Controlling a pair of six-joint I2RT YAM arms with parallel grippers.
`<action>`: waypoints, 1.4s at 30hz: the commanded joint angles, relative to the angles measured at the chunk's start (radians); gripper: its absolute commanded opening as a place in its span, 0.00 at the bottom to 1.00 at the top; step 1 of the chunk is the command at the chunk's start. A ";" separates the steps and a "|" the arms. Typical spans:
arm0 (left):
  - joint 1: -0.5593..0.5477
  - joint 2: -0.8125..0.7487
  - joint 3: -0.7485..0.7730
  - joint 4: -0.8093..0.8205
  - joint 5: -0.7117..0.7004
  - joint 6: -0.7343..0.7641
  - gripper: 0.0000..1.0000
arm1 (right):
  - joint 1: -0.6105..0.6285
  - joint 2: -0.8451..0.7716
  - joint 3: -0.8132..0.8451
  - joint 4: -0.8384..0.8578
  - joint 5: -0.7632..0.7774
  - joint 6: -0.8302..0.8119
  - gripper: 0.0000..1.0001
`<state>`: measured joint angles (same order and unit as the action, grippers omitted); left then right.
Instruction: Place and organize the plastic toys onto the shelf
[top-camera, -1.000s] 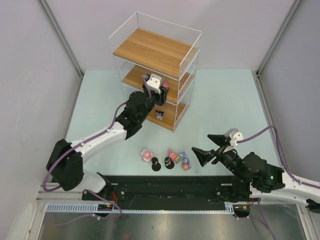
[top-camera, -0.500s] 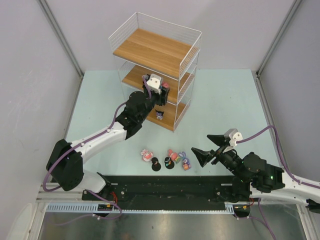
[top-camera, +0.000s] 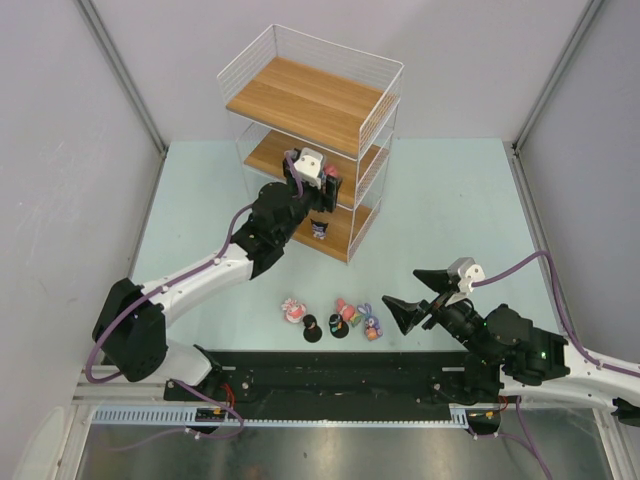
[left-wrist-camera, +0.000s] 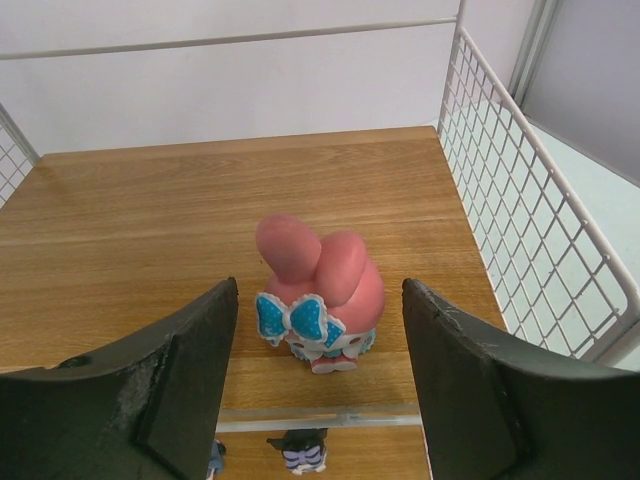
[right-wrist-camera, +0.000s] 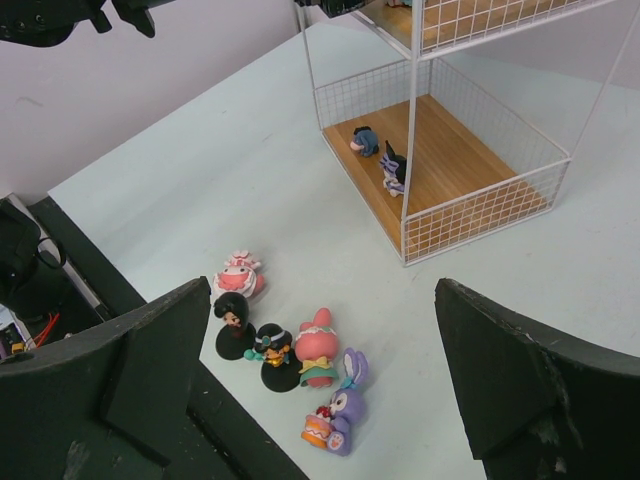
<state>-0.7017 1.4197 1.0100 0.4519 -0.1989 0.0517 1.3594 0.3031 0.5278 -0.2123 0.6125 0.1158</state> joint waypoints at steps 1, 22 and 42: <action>0.007 -0.047 0.010 -0.007 -0.010 0.004 0.72 | 0.004 0.007 0.011 0.010 -0.003 0.001 1.00; 0.007 -0.505 -0.274 -0.301 0.003 -0.321 1.00 | -0.006 0.137 0.012 0.002 0.155 0.128 1.00; -0.021 -0.812 -0.519 -0.592 0.099 -0.589 1.00 | -0.441 0.712 0.098 -0.012 -0.602 0.225 0.81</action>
<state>-0.7174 0.6083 0.4904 -0.1555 -0.1299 -0.4984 0.9230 0.9794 0.5457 -0.2584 0.1101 0.4316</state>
